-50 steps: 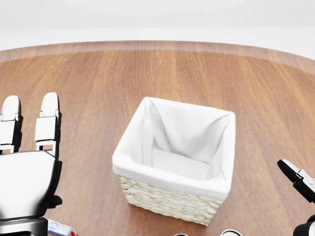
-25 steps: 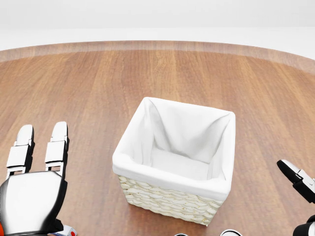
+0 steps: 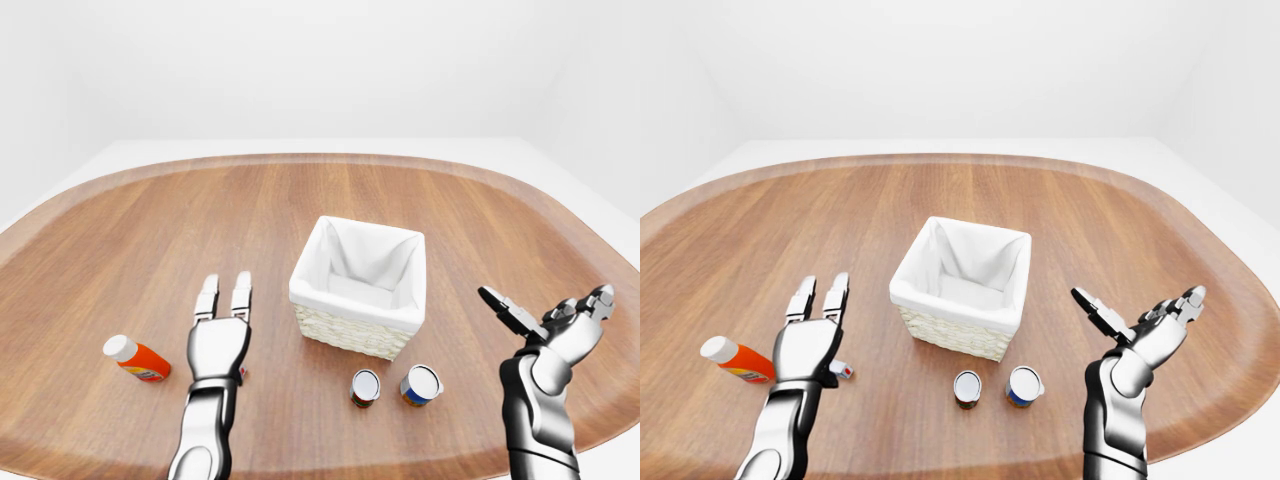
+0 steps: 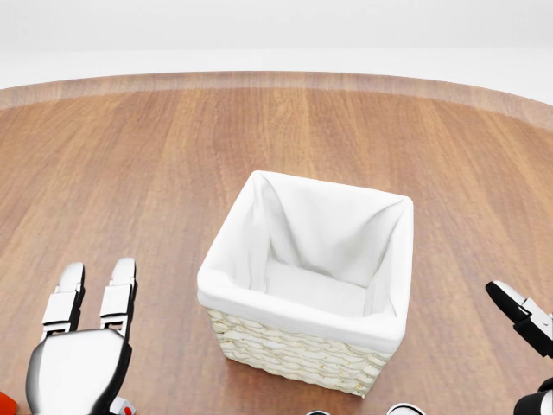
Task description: Pick up the alphabet soup and the cream cheese box, and put them in the basket.
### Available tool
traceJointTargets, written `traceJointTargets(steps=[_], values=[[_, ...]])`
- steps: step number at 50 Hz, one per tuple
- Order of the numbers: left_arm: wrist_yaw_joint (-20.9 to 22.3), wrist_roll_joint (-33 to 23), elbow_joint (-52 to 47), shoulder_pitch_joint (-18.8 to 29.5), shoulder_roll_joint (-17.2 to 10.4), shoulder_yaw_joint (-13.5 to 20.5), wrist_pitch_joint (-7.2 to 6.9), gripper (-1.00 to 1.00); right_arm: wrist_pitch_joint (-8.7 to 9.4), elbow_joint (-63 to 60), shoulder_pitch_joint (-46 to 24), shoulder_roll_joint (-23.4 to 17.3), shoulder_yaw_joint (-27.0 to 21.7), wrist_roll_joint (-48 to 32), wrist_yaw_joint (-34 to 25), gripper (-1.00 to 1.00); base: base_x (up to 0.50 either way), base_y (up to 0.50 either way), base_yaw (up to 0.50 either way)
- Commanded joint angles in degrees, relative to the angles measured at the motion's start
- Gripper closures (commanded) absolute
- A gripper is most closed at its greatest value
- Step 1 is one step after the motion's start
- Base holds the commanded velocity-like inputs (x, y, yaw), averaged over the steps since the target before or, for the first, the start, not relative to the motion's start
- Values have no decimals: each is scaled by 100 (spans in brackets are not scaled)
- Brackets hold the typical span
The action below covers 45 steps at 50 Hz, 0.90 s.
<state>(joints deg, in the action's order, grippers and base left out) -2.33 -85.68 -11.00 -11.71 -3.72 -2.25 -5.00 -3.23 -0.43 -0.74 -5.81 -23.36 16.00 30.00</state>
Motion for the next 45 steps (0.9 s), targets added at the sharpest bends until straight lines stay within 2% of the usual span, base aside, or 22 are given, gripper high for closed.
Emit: traceJointTargets(steps=[1, 6, 14, 18, 26, 32, 34, 38, 40, 45], values=[[-205, 154, 580, 50, -84, -46, 0, -100, 7, -6, -1, -6, 9, -2, 0, -100, 0, 0, 0], [-342, 160, 702, -8, -116, -70, 0, -100, 38, -66, 15, 7, 9, -15, 0, -100, 0, 0, 0], [-535, 254, 1000, -102, -182, -95, 0, -100, -11, -11, 7, 6, 7, -18, 0, -100, 0, 0, 0], [-762, 327, 1400, 15, -211, -72, 0, -100, 3, -37, 20, 9, 5, -16, 0, -100, 0, 0, 0], [-864, 438, 1706, 109, -255, -100, 0, -100, -3, -32, 17, 9, 7, -20, 0, -100, 0, 0, 0], [-1074, 469, 2159, 279, -286, -120, 0, -100, -31, 15, 1, 6, 3, -19, 0, -100, 0, 0, 0], [-1137, 429, 2314, 361, -298, -124, 0, -100, 32, -75, 24, 10, 8, -17, 0, -100, 0, 0, 0], [-1316, 533, 2712, 572, -318, -96, 0, -100, 45, -90, 26, 17, 2, -23, 0, -100, 0, 0, 0], [-1403, 620, 2936, 691, -340, -72, 0, -100, -16, -3, 0, 10, 1, -26, 0, -100, 0, 0, 0], [-1608, 802, 3516, 961, -400, -73, 0, -100, -24, 14, -4, 3, 5, -21, 0, -100, 0, 0, 0]])
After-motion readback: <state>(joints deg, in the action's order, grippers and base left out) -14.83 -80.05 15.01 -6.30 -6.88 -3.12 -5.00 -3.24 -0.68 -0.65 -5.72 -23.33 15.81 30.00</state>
